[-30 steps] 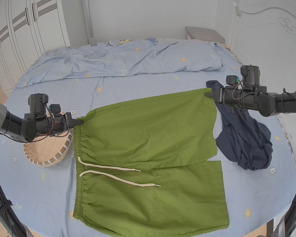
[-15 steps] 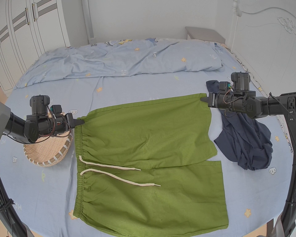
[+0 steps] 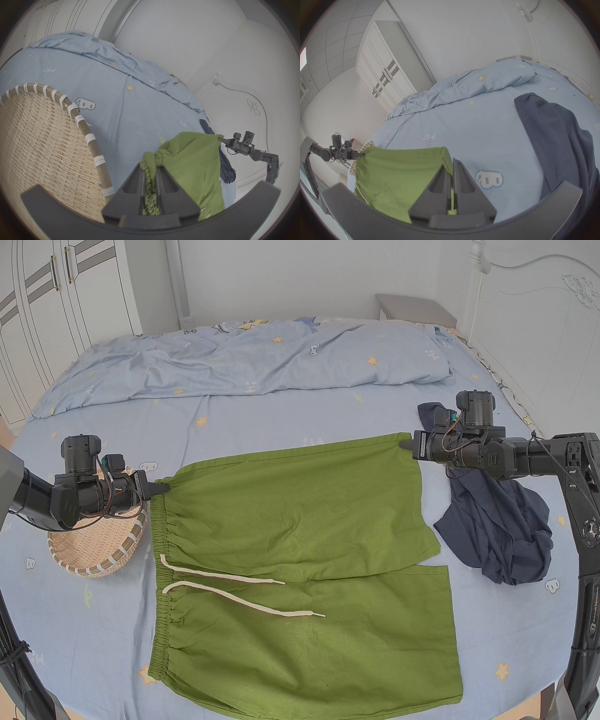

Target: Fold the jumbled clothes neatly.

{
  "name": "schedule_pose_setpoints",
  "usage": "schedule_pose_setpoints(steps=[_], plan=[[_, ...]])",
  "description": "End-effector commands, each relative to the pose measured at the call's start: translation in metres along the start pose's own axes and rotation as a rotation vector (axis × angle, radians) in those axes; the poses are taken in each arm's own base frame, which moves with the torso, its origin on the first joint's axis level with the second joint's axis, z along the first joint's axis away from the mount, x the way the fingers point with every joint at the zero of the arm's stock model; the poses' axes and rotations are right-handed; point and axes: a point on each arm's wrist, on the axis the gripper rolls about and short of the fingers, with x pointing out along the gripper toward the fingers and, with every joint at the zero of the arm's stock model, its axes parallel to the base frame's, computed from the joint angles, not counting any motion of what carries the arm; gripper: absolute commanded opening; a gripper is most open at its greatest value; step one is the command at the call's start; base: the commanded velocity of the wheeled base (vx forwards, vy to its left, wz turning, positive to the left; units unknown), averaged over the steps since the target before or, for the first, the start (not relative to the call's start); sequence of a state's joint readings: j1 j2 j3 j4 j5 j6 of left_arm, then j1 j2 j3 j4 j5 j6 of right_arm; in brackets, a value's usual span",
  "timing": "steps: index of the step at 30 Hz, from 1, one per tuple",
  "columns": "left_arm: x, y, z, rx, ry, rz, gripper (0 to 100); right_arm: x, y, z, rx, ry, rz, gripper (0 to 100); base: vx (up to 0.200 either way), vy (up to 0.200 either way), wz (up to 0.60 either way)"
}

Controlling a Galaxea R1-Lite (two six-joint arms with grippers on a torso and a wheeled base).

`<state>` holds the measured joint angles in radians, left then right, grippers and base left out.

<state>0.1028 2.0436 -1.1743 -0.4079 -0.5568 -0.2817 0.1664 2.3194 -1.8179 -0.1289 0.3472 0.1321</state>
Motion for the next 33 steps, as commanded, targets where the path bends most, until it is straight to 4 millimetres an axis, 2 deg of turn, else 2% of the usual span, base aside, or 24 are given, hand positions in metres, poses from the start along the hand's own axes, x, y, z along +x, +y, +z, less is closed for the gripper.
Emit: schedule_pose_setpoints(steps=[1,10,11,16,26,28,31,32,33], plan=[[0.002,0.001,0.0,-0.001,0.001,0.0,0,0.004,-0.004,-0.002,0.004,0.006,-0.006,0,0.0,0.0,0.0],[0.008,0.003,-0.001,-0.001,0.007,-0.001,0,0.007,-0.006,-0.007,0.008,0.02,-0.008,0,0.0,0.0,0.0],[0.009,0.003,-0.002,0.0,0.01,-0.003,100,0.007,-0.006,-0.006,0.009,0.019,-0.008,100,0.0,0.0,0.0],[0.012,0.002,0.0,0.005,0.005,-0.007,100,0.014,-0.008,-0.013,0.015,0.03,-0.007,100,0.0,0.0,0.0],[0.007,-0.004,0.004,0.023,-0.014,-0.017,100,0.009,-0.008,-0.01,0.022,0.024,-0.01,100,0.0,0.0,0.0],[-0.011,-0.029,0.011,0.058,-0.049,-0.051,100,-0.011,0.001,0.005,0.015,-0.003,-0.007,100,0.0,0.0,0.0],[-0.028,-0.048,0.015,0.081,-0.072,-0.075,100,-0.031,0.01,0.014,0.027,-0.014,-0.003,100,0.0,0.0,0.0],[-0.04,-0.061,0.014,0.086,-0.077,-0.091,100,-0.049,0.018,0.02,0.054,-0.018,-0.003,100,0.0,0.0,0.0],[-0.041,-0.062,0.014,0.087,-0.076,-0.093,100,-0.051,0.019,0.021,0.058,-0.018,-0.003,100,0.0,0.0,0.0]])
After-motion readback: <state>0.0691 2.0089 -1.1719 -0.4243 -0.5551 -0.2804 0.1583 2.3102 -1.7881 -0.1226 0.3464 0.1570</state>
